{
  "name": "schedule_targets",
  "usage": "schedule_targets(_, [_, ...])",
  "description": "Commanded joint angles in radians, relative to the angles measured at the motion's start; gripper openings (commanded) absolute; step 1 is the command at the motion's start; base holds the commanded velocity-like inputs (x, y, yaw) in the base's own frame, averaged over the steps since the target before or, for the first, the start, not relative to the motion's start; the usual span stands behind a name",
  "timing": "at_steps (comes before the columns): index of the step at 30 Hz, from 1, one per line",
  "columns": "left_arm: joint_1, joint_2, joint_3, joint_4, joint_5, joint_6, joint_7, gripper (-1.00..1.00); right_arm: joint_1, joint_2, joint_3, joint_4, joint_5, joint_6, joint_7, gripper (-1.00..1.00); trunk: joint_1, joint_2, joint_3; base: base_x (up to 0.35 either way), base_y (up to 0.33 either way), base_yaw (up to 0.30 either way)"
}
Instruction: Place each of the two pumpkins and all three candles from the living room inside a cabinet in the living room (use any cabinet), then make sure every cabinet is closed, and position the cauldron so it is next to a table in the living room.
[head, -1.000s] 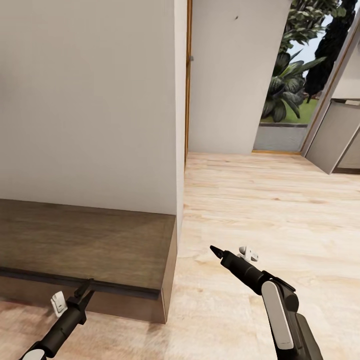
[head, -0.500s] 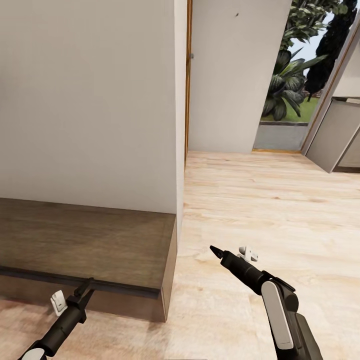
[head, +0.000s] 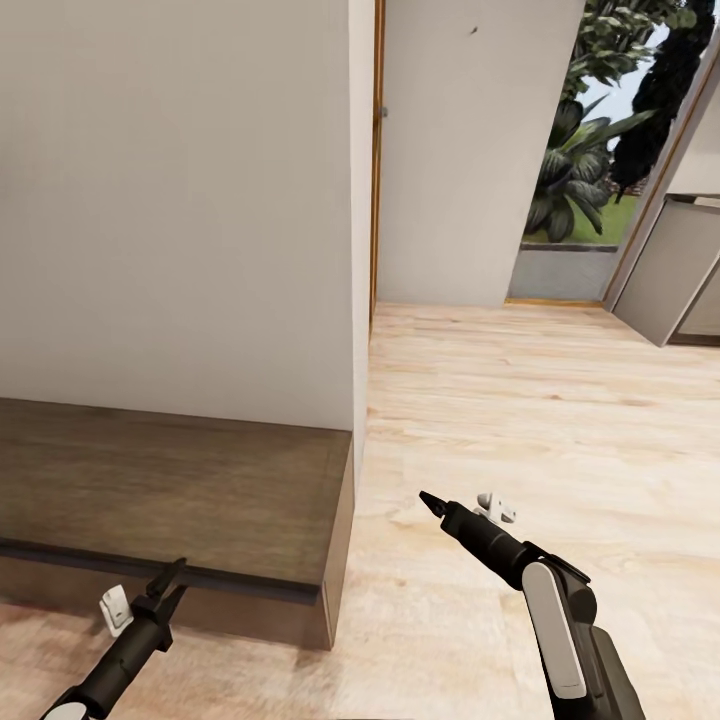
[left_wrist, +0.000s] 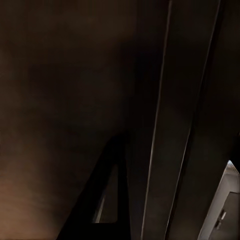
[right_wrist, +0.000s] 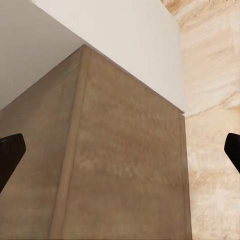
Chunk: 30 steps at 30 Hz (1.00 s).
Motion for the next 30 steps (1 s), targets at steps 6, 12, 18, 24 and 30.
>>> schedule_targets(6, [-0.014, -0.001, 0.003, 0.001, 0.005, 0.002, 0.001, -1.0, -0.001, 0.001, -0.004, 0.004, 0.004, 0.006, 0.007, 1.0, 0.0, 0.0, -0.001, -0.054, 0.0, 0.0])
schedule_targets(12, [-0.014, -0.001, 0.003, 0.001, 0.005, 0.002, 0.001, -1.0, -0.001, 0.001, -0.004, 0.011, 0.004, 0.005, 0.007, 1.0, 0.0, 0.0, -0.001, -0.035, 0.0, 0.0])
schedule_targets(18, [-0.014, 0.0, 0.003, 0.001, 0.005, 0.002, 0.003, -1.0, -0.001, 0.0, -0.004, 0.013, 0.004, -0.011, 0.007, 1.0, 0.0, 0.0, -0.001, -0.081, 0.02, 0.0])
schedule_targets(24, [-0.014, -0.001, 0.003, 0.001, 0.005, 0.001, 0.004, -1.0, -0.001, 0.0, -0.004, 0.023, 0.003, -0.019, 0.007, 1.0, 0.0, 0.0, -0.001, -0.025, 0.015, 0.0])
schedule_targets(30, [-0.014, -0.001, 0.003, 0.001, 0.004, 0.001, 0.004, -1.0, -0.001, 0.0, -0.004, 0.025, 0.003, -0.02, 0.007, 1.0, 0.0, 0.0, -0.001, -0.001, 0.0, 0.0])
